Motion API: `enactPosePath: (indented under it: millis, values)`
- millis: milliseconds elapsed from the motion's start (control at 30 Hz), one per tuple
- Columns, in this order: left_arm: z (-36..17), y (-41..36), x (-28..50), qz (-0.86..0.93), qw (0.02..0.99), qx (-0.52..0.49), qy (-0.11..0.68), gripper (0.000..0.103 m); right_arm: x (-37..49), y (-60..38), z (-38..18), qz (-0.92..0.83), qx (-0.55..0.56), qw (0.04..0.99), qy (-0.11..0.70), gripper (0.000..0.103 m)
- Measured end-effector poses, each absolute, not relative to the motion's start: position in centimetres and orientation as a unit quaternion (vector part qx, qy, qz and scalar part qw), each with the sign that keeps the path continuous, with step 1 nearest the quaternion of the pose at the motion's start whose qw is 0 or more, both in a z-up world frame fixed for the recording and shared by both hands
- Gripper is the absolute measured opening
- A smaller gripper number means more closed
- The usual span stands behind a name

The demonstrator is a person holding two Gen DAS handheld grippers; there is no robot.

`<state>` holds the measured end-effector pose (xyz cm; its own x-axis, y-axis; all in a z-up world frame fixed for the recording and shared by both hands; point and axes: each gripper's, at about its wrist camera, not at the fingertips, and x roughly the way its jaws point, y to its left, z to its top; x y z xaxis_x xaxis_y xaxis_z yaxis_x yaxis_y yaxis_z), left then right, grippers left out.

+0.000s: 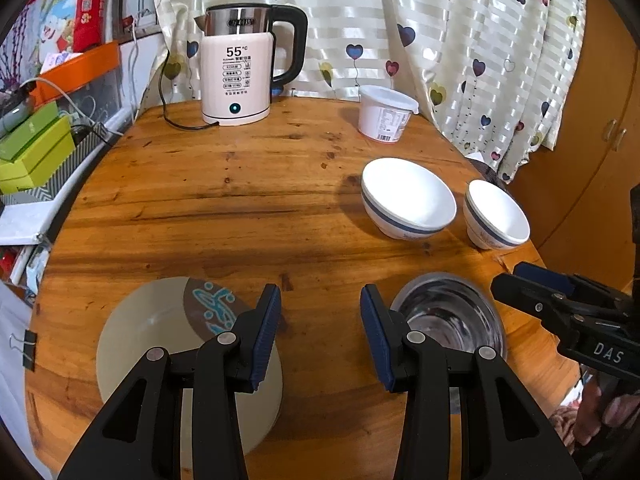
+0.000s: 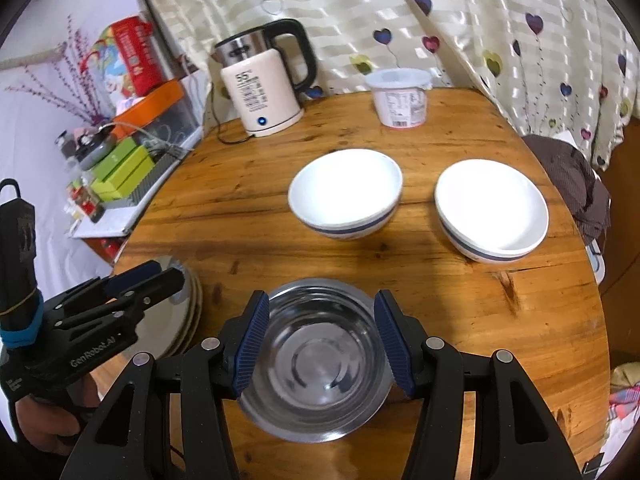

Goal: Organize plates and bowls

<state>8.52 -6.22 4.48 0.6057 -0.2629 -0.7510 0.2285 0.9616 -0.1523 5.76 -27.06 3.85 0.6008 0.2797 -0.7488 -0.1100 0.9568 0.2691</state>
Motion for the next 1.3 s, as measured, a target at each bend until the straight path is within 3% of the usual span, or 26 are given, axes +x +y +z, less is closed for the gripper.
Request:
enactPosePath:
  millis: [500,1300]
  values:
    - [4.0,-9.5,14.1,-0.189,0.872,-0.052,0.449,0.043,10.7,-29.9,2.4,0.085,0.149,0.880,0.443,0.033]
    - [1.0,-13.0,20.6,-0.198,0.847,-0.080,0.487,0.043,16.7,-31.6,0.1,0.071,0.173,0.870,0.456,0.023]
